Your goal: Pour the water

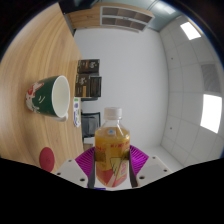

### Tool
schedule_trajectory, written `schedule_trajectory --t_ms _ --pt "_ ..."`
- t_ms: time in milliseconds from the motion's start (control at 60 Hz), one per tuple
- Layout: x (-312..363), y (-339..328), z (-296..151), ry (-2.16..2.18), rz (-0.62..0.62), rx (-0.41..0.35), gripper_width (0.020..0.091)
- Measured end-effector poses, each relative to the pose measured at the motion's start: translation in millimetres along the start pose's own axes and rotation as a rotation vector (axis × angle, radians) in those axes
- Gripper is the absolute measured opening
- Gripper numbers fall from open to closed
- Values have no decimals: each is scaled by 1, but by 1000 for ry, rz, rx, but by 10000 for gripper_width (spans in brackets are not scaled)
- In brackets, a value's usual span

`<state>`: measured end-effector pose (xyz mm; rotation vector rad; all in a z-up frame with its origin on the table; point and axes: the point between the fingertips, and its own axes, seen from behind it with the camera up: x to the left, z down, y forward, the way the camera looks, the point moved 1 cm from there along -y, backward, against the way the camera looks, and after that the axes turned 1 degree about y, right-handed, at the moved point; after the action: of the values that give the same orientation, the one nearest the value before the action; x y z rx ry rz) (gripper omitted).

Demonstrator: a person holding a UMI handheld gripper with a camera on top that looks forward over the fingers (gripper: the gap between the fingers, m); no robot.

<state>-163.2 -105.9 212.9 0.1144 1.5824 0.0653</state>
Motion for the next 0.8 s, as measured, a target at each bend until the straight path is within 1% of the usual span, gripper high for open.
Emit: schedule_trajectory --t_ms 100,233,350,383,467,533,583,600,700,717,733,750,800 --pt "13 9 -17 -259 -35 -37 490" --pt "25 10 -32 -608 -24 -110 491" --pt "30 0 -29 -710 -32 -118 490" --pt "31 8 -32 -722 -41 -117 489" --pt "21 0 -25 -716 -34 -116 490" --pt "14 14 -24 -619 -9 -101 487" --pt "3 28 -21 -473 0 -69 491" --pt "-14 17 -20 -444 -9 -68 490" --pt "-47 25 2 5 7 7 491" --pt "-35 32 11 131 38 19 491" --pt "-36 32 14 223 27 33 492" --pt "-52 29 14 280 4 28 492" --pt "-50 28 24 558 -32 52 491"
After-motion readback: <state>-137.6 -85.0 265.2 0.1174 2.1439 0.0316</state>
